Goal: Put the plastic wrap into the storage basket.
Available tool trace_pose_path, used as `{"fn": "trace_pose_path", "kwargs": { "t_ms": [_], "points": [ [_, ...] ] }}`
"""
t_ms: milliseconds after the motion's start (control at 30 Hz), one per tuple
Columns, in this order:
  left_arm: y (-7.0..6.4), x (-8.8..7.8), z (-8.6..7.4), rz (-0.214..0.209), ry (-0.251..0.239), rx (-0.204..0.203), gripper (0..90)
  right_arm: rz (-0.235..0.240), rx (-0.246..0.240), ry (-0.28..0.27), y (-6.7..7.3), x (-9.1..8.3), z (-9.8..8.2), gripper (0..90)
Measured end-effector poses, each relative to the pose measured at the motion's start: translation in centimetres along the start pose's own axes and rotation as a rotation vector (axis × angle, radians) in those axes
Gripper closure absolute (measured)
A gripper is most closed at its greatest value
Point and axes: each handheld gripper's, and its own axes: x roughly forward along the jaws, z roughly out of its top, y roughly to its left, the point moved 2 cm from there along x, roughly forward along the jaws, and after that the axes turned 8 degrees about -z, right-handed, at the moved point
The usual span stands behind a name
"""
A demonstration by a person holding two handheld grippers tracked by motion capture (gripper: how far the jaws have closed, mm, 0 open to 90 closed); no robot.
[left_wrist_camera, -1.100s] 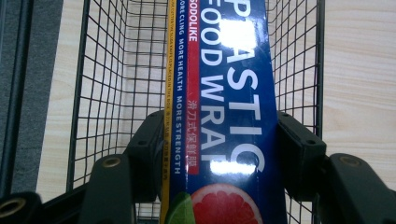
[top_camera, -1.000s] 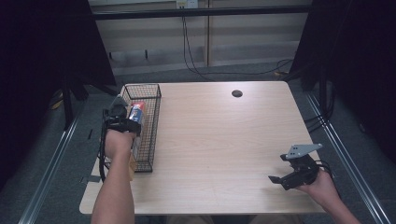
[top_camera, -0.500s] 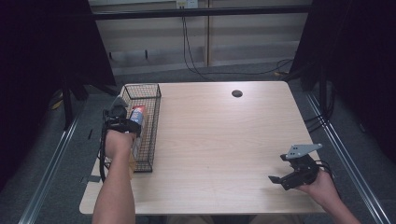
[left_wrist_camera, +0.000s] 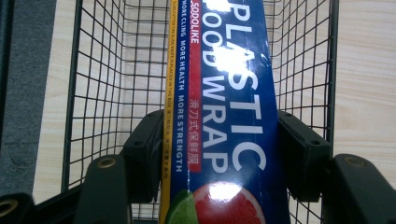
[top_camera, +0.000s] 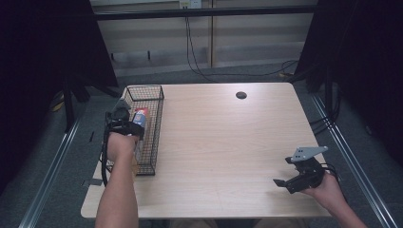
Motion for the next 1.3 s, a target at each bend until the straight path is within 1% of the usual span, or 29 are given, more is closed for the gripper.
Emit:
{"fn": "trace_pose_path", "kwargs": {
  "t_ms": [67,100,133,200,300,333,367,433,500,600,700,733,767,800,833,900,967,1033,1067,1100,1233,1300],
  "points": [
    [0.0,0.0,0.0,-0.002,0.001,0.001,39.4,0.006,0.002,0.000,0.0,0.0,0.0,4.5],
    [0.0,-0.1,0.0,-0.017,-0.011,-0.011,38.7,0.006,0.004,0.000,0.0,0.0,0.0,4.6],
    [0.0,-0.1,0.0,-0.021,-0.020,-0.024,37.2,0.004,0.000,-0.003,0.0,-0.1,0.0,4.7],
    [0.1,-0.5,0.1,-0.024,-0.013,-0.012,31.9,0.006,-0.001,-0.004,-0.1,-0.1,0.0,4.7],
    [0.2,-1.1,0.2,-0.050,-0.030,-0.015,26.1,0.002,-0.001,-0.005,0.0,-0.1,0.0,4.7],
    [0.2,-1.3,0.2,-0.048,-0.034,-0.011,24.0,-0.002,-0.002,-0.002,0.0,-0.1,0.0,4.7],
    [0.0,-1.5,0.2,-0.063,-0.041,-0.019,22.7,-0.002,0.000,0.000,0.0,-0.1,0.0,4.7],
    [-0.1,-1.8,0.2,-0.061,-0.047,-0.004,20.4,-0.001,0.002,-0.003,0.0,-0.2,0.0,4.7],
    [-0.3,-2.2,0.2,-0.081,-0.060,-0.003,18.8,0.004,0.001,-0.008,0.0,-0.2,0.1,4.7],
    [-0.7,-2.8,0.2,-0.092,-0.079,0.022,16.7,-0.007,0.005,-0.004,0.1,-0.3,0.2,4.7],
    [-1.4,-3.4,0.2,-0.114,-0.099,0.049,15.2,0.005,-0.005,-0.014,0.1,-0.1,0.3,4.7],
    [-1.7,-3.5,0.2,-0.124,-0.104,0.056,14.9,0.007,-0.001,-0.012,0.1,-0.1,0.4,4.7],
    [-1.9,-3.7,0.2,-0.137,-0.105,0.062,14.6,-0.001,-0.002,-0.004,0.2,-0.1,0.4,4.7],
    [-2.2,-3.8,0.2,-0.144,-0.115,0.065,14.3,-0.001,-0.006,-0.007,0.1,-0.1,0.4,4.7],
    [-2.5,-3.9,0.1,-0.154,-0.119,0.078,14.0,0.002,-0.007,-0.010,0.1,-0.1,0.4,4.7],
    [-3.0,-4.0,0.1,-0.170,-0.124,0.087,13.3,0.001,-0.006,-0.006,0.2,-0.1,0.4,4.7],
    [-3.6,-4.2,0.1,-0.178,-0.132,0.104,12.3,0.002,-0.008,-0.009,0.2,0.0,0.5,4.7],
    [-4.2,-4.4,0.1,-0.196,-0.139,0.125,12.0,0.001,-0.007,-0.009,0.2,0.0,0.5,4.7],
    [-4.5,-4.4,0.1,-0.203,-0.139,0.128,11.6,0.000,-0.008,-0.005,0.2,-0.1,0.5,4.7],
    [-4.9,-4.5,0.0,-0.210,-0.148,0.136,11.4,0.002,-0.010,-0.006,0.1,-0.1,0.5,4.7],
    [-6.0,-4.7,-0.1,-0.238,-0.156,0.173,10.4,0.002,-0.007,-0.013,0.1,0.0,0.5,4.7],
    [-6.5,-4.7,-0.2,-0.261,-0.164,0.178,10.1,0.002,-0.006,-0.013,0.1,0.0,0.6,4.7]
  ]
}}
